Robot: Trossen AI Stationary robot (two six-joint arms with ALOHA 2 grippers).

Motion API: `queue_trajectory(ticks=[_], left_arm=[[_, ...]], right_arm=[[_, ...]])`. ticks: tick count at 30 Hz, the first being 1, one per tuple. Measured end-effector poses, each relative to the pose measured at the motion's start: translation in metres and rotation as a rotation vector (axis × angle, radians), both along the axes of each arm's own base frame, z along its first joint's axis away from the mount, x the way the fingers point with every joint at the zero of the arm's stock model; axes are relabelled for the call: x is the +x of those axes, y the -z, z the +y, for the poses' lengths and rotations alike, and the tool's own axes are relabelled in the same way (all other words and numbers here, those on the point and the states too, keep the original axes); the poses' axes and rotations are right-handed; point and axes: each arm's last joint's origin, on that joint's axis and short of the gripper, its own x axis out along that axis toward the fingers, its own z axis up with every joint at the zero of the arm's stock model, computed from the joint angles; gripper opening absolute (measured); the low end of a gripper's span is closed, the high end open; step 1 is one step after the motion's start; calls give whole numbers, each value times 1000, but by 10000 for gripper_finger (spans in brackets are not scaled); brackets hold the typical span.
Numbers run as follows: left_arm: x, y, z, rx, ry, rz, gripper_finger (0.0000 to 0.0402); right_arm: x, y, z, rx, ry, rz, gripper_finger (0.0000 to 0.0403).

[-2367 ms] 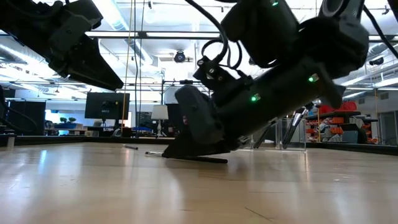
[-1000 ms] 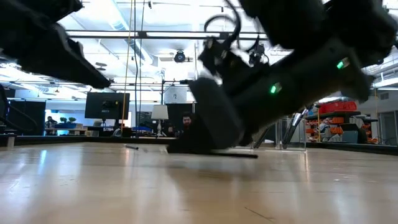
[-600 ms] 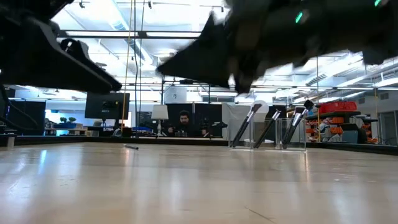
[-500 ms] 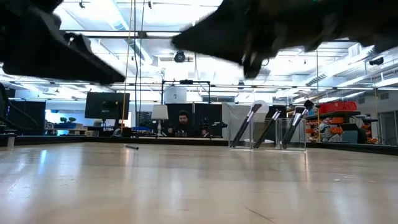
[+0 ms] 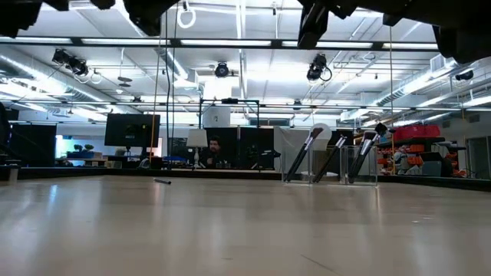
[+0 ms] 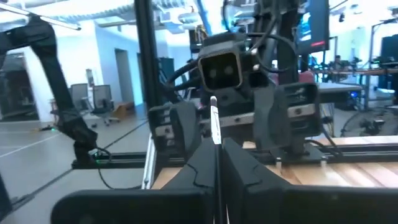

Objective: Put items in baskets/containers
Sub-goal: Put the eyeshadow brush into the transparent organizer

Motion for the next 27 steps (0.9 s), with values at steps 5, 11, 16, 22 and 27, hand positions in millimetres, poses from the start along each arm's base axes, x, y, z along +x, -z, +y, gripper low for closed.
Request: queue_trajectory(ticks=[5, 11, 16, 22, 27], left_arm=[[5, -4, 7, -19, 23, -35, 238], [7, -9, 10, -43, 95, -86, 238], [10, -14, 7, -45, 115, -103, 235], [12, -16, 7, -34, 118, -100, 203], [15, -16, 10, -40, 125, -101, 169]], right_arm=[[0, -1, 1, -1, -21, -7, 8], [0, -1, 1, -4, -21, -7, 8], [0, -1, 1, -7, -21, -8, 8], [0, -1, 1, -7, -21, -8, 8], [0, -1, 1, -7, -21, -8, 8]])
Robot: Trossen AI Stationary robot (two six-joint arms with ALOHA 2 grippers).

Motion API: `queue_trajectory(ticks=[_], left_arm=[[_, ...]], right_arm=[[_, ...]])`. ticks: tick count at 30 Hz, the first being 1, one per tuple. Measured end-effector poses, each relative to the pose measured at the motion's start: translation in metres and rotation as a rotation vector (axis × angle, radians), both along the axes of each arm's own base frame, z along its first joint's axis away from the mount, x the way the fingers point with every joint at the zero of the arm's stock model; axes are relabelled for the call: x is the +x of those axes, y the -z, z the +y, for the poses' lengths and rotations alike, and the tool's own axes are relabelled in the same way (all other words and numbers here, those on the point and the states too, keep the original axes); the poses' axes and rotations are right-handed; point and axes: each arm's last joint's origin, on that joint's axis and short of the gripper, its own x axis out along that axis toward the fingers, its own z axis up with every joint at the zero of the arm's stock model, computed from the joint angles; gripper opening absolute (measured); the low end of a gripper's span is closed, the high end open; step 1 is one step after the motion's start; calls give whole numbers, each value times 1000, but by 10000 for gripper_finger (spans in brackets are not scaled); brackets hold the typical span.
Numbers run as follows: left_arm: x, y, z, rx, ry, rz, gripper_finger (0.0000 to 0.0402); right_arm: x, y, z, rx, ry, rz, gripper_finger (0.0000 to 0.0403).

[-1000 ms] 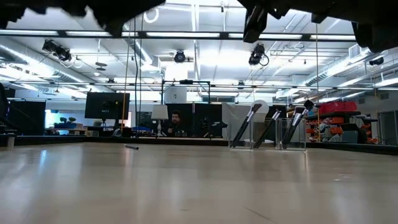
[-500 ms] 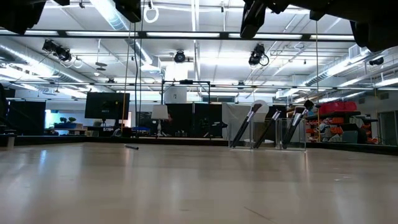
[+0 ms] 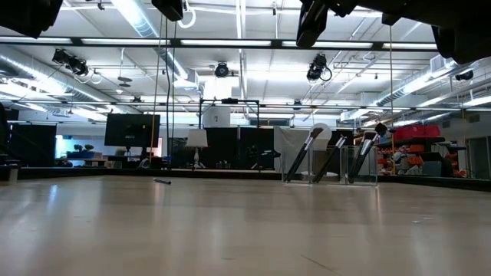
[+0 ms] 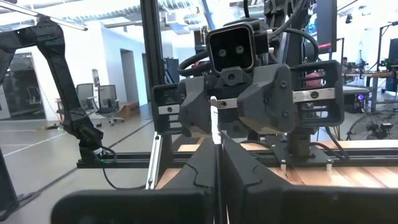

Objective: Put items in baskets/containers
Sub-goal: Put the eyeshadow brush into the transparent organizer

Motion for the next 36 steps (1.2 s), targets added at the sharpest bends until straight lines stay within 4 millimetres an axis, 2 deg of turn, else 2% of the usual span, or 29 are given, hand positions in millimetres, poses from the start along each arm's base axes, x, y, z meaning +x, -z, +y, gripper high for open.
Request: queue_trajectory(ticks=[15, 27, 32, 36], left_arm=[[3, 0, 4, -11, 20, -1, 102], [3, 0, 5, -5, 15, -1, 10], [4, 2, 5, -2, 14, 23, 10], [4, 9, 5, -3, 14, 88, 5]], right_arm=[[1, 0, -1, 1, 3, -1, 8], [2, 0, -3, 16, 6, 5, 10], [3, 5, -3, 40, 27, 65, 34], [0, 7, -4, 24, 69, 196, 82]])
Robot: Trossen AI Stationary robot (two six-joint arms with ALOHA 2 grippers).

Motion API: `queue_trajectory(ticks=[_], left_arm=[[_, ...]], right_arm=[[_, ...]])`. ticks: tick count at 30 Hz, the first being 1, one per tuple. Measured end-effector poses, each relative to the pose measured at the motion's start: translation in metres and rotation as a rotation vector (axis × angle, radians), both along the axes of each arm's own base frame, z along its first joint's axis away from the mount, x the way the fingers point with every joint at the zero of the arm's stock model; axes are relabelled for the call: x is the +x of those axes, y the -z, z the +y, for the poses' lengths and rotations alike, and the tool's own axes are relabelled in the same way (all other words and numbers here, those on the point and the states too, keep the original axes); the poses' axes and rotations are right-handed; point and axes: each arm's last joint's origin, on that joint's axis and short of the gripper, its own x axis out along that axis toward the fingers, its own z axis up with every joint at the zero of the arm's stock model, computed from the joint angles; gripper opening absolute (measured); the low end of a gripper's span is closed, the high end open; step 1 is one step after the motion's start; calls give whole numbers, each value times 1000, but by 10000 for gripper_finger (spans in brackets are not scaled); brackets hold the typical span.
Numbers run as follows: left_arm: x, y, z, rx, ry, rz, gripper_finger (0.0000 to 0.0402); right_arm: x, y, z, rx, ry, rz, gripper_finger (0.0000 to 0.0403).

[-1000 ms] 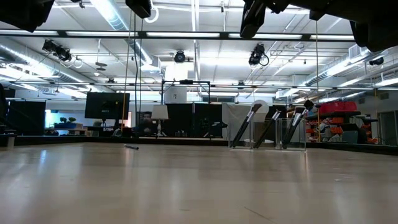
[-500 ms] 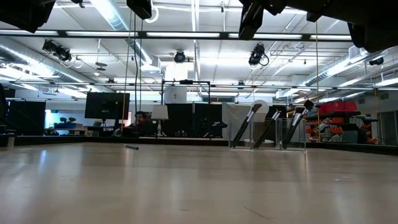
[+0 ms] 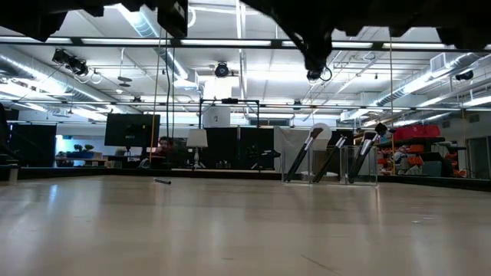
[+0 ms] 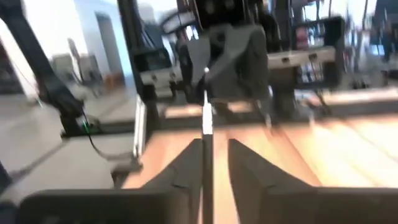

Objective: Put items in baskets/containers
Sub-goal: Put the eyeshadow brush into the transparent organizer

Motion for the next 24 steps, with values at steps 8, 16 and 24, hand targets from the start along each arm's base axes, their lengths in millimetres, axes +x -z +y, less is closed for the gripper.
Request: queue_trajectory(ticks=[8, 16, 24], left_arm=[[7, 16, 13, -65, -49, 176, 3], [14, 22, 30, -143, -116, 238, 4], [14, 22, 29, -146, -104, 242, 5]], right_arm=[[-5, -16, -5, -53, 96, 356, 188], [22, -18, 4, -142, 100, 502, 201], [28, -18, 4, -123, 116, 466, 122]])
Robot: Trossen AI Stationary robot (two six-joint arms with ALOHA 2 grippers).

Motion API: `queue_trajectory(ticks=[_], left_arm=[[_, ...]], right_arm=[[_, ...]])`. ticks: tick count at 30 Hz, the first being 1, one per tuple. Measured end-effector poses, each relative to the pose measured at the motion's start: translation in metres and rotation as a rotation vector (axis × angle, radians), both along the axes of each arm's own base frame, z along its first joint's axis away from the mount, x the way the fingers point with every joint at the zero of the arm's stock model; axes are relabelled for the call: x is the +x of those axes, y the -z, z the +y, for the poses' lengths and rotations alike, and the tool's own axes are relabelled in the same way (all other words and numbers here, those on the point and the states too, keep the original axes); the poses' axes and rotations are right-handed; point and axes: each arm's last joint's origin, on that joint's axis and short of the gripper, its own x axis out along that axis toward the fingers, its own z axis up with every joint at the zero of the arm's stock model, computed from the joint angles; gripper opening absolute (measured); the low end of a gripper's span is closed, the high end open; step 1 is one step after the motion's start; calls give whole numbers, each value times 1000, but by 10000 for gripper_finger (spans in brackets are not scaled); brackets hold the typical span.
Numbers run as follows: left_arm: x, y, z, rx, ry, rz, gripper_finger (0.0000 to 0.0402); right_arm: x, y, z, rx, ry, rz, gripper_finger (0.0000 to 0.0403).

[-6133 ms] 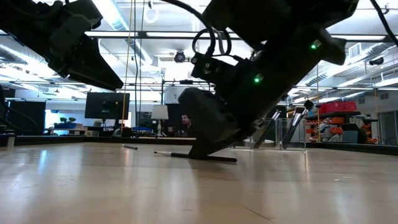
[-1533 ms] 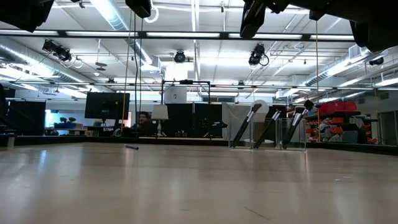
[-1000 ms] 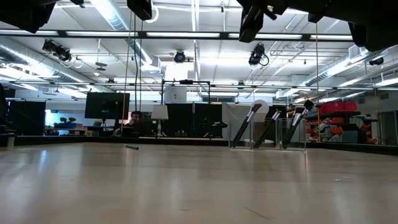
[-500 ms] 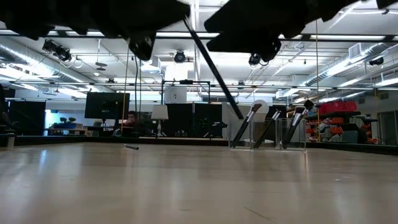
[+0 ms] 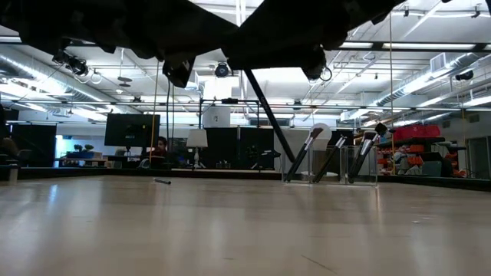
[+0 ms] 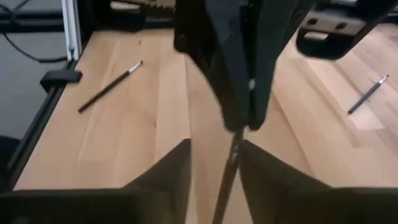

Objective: Put items in baskets/containers
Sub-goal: Put the eyeshadow brush into the transparent organizer

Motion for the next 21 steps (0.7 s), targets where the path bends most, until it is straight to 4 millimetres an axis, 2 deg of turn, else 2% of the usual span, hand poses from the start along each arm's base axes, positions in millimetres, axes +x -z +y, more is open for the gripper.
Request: queue_trajectory(ticks=[5, 7, 13, 16, 21], left_arm=[[0, 0, 0, -1, 6, -3, 7], [0, 0, 0, 3, 5, -3, 11], [0, -3, 1, 44, -4, -23, 61], [-3, -7, -2, 39, 19, -32, 98], [-5, -3, -5, 51, 31, 3, 141]], right_arm=[[2, -1, -1, 0, 8, -17, 32], [1, -1, -2, 6, 14, -18, 13], [-12, 14, -7, -21, 189, -109, 21], [-29, 26, -12, -43, 345, -215, 9], [-69, 22, -30, -97, 724, -427, 11]])
